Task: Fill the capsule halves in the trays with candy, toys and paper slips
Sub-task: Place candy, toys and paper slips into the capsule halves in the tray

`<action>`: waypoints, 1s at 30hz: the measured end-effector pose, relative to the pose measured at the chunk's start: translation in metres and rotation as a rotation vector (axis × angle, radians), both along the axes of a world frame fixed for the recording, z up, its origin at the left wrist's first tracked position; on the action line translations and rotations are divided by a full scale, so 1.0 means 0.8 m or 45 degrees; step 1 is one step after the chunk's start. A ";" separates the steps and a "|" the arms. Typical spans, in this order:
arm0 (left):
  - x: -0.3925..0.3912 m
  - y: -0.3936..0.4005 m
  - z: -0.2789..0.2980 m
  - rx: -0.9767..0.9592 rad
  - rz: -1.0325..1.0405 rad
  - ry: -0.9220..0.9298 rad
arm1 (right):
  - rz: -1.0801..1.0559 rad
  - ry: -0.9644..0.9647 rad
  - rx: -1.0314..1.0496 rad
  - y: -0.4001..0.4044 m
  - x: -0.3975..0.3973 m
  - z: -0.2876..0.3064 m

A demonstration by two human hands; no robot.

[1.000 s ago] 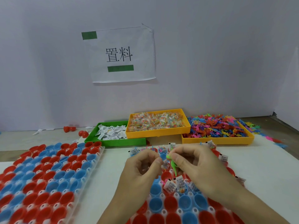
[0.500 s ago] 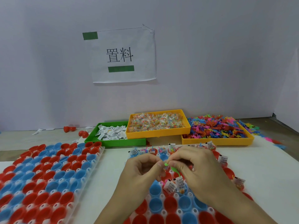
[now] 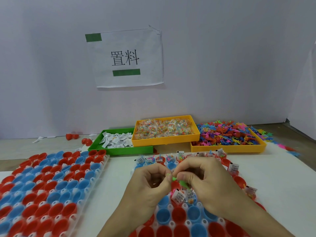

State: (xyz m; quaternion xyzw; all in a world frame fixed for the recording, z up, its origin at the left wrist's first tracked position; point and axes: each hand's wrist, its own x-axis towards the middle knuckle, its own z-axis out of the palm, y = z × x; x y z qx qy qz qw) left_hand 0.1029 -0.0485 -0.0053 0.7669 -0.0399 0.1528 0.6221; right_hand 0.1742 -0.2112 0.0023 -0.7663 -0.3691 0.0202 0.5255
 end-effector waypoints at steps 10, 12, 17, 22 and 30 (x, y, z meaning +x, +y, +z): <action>0.010 0.047 -0.004 0.281 0.629 -0.026 | 0.125 0.501 0.074 -0.005 0.008 0.000; 0.013 0.069 -0.010 0.488 0.884 0.016 | 0.084 0.499 0.078 -0.006 0.011 0.000; 0.016 0.100 -0.030 0.693 1.134 0.225 | -0.003 0.459 0.050 -0.005 0.012 -0.001; 0.013 0.100 -0.039 0.733 1.126 0.308 | -0.018 0.352 -0.025 -0.005 0.011 -0.001; 0.007 0.041 -0.007 0.565 0.549 -0.100 | 0.020 0.302 0.002 -0.001 0.007 -0.004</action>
